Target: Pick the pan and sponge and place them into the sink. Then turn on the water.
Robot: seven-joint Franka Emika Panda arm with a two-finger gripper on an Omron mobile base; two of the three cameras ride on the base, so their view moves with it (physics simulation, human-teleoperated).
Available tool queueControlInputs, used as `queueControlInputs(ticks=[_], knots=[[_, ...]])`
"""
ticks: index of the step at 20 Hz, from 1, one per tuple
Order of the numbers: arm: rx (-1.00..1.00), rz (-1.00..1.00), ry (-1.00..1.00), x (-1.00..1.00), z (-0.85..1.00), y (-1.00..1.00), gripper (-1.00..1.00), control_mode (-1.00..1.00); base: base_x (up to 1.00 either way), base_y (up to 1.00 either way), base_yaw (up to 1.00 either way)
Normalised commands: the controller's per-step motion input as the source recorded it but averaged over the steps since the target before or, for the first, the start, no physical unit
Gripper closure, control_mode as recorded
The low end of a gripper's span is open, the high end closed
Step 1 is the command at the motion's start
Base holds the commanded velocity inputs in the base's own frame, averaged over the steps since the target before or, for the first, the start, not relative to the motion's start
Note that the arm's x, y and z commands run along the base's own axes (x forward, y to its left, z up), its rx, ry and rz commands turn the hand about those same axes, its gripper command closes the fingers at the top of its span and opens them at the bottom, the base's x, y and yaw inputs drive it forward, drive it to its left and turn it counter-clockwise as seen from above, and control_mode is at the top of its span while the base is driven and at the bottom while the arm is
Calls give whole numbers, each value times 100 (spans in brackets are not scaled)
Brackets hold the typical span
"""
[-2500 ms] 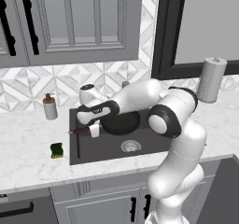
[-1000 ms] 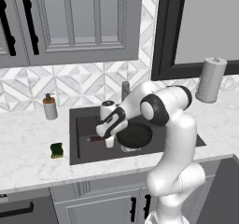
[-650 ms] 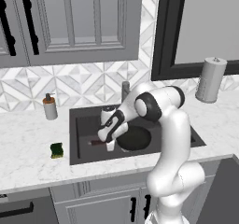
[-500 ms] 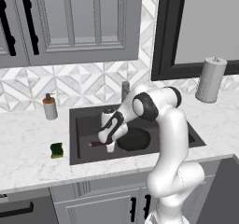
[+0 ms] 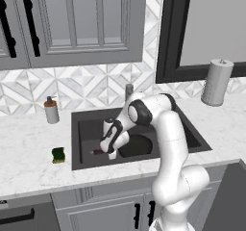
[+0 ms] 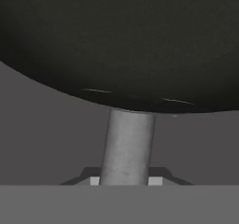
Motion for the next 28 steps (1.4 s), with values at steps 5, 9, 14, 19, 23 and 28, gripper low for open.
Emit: queueControlInputs(ticks=[5,9,14,19,23,28], knots=[[0,0,0,27,-44,8,100,-100,0,0,0],[0,0,0,4,-13,0,-100,-100,0,0,0],[0,0,0,-5,2,0,-100,-100,0,0,0],[0,0,0,-26,41,0,-100,-100,0,0,0],[0,0,-3,-46,97,-1,-100,-100,0,0,0],[0,1,-5,-56,95,-5,-100,-100,0,0,0]])
